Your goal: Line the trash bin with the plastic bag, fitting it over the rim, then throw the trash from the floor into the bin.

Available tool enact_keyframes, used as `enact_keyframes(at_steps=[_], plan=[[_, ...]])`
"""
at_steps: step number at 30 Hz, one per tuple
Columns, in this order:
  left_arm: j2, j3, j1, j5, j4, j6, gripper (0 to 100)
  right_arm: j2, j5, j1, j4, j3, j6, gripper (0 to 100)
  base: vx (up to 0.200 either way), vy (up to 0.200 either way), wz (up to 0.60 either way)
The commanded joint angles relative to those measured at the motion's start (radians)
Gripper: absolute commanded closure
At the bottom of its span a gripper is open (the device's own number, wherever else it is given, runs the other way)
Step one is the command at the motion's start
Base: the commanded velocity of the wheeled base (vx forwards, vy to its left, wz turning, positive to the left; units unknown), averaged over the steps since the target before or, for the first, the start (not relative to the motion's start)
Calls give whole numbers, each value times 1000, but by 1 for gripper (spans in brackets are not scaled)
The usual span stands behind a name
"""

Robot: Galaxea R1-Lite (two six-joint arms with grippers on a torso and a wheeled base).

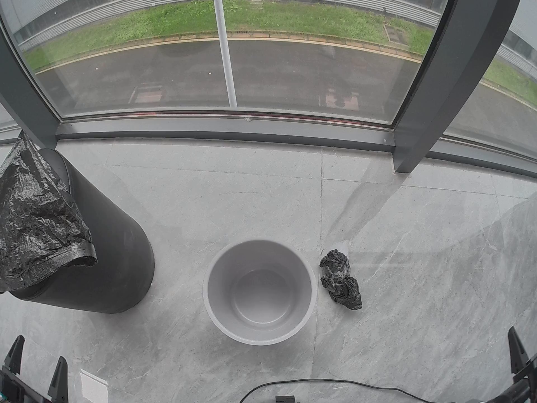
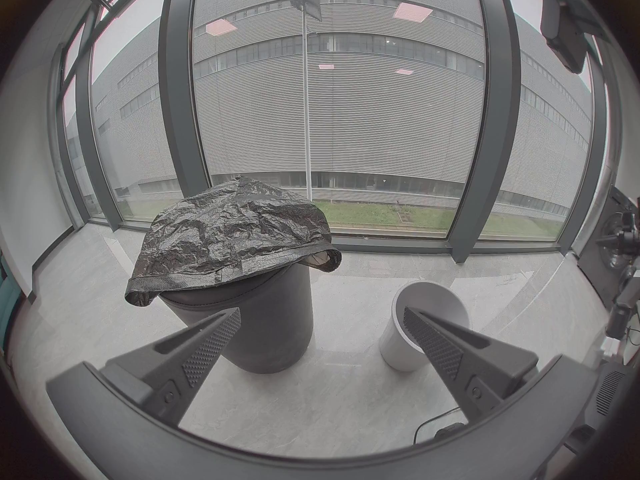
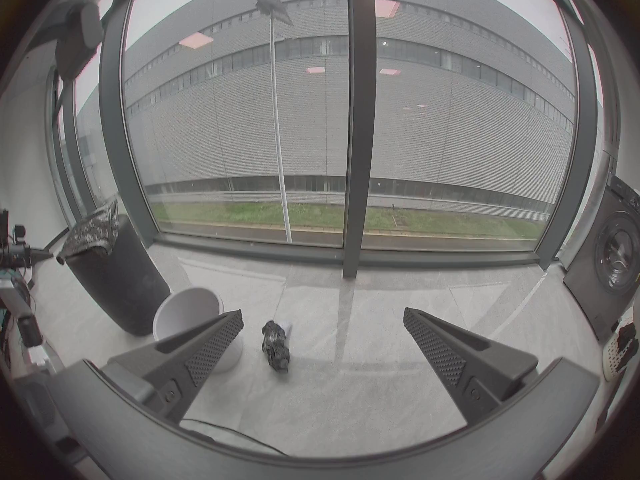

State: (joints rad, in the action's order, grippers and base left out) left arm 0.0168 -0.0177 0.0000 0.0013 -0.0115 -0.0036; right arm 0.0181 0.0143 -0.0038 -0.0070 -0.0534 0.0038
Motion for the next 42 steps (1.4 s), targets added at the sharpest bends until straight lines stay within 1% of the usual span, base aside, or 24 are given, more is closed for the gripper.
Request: enact_keyframes(at_steps=[1, 3, 4, 5, 6, 8, 11, 12, 13, 14, 16, 17, 19, 22, 23, 24, 26, 27, 28, 29, 32, 35, 38, 42], plan=[[9, -48, -3, 0, -21, -44, 0, 215, 9, 8, 12, -333, 53, 0, 0, 0, 0], [103, -252, -20, 2, -5, -159, 0, 298, 18, 7, 1, -381, 28, 0, 0, 0, 0], [112, -269, -21, 2, -2, -165, 0, 304, 19, 7, 1, -384, 25, 0, 0, 0, 0], [216, -423, -41, 11, 59, -199, 0, 381, 43, 13, -27, -411, 21, 0, 0, 0, 0], [256, -479, -46, 11, 93, -173, 0, 422, 55, 19, -57, -418, 28, 0, 0, 0, 0], [304, -530, -46, 3, 148, -88, 0, 507, 59, 41, -142, -418, 48, 0, 0, 0, 0], [382, -527, -46, 2, 148, 79, 0, 651, 56, 104, -289, -418, 64, 0, 0, 0, 0], [393, -527, -48, 2, 148, 100, 0, 669, 55, 113, -312, -418, 64, 0, 0, 0, 0], [420, -527, -49, 0, 148, 163, 0, 721, 53, 136, -373, -416, 64, 0, 0, 0, 0], [433, -528, -51, 0, 146, 192, 0, 741, 52, 145, -398, -414, 64, 0, 0, 0, 0], [480, -538, -69, 0, 145, 283, 0, 807, 52, 183, -459, -414, 67, 0, 0, 0, 0], [519, -544, -84, 2, 139, 333, 0, 846, 52, 212, -487, -414, 76, 0, 0, 0, 0], [574, -545, -100, 6, 114, 406, 0, 898, 52, 243, -528, -416, 94, 0, 0, 0, 0], [664, -541, -97, 13, 61, 524, 0, 982, 47, 257, -605, -418, 100, 0, 0, 0, 0], [704, -541, -95, 17, 38, 583, 0, 1011, 38, 257, -633, -413, 100, 0, 0, 0, 0], [721, -542, -91, 20, 28, 616, 0, 1028, 29, 257, -648, -410, 100, 0, 0, 0, 0], [761, -539, -77, 36, -4, 712, 0, 1057, 7, 257, -673, -402, 102, 0, 0, 0, 0], [761, -539, -77, 36, -4, 712, 0, 1057, 7, 257, -673, -402, 102, 0, 0, 0, 0], [801, -538, -64, 55, -54, 818, 0, 1085, -19, 254, -691, -396, 104, 0, 0, 0, 0], [822, -536, -64, 60, -71, 840, 0, 1094, -22, 254, -696, -395, 104, 0, 0, 0, 0], [902, -536, -60, 69, -117, 849, 0, 1103, -22, 249, -699, -395, 117, 0, 0, 0, 0], [963, -528, -21, 80, -163, 850, 0, 1102, -22, 249, -700, -398, 148, 0, 0, 0, 0], [991, -501, -6, 82, -199, 853, 0, 1099, -22, 249, -699, -398, 151, 0, 0, 0, 0], [997, -472, 8, 95, -206, 855, 0, 1099, -23, 249, -699, -398, 153, 0, 0, 0, 0]])
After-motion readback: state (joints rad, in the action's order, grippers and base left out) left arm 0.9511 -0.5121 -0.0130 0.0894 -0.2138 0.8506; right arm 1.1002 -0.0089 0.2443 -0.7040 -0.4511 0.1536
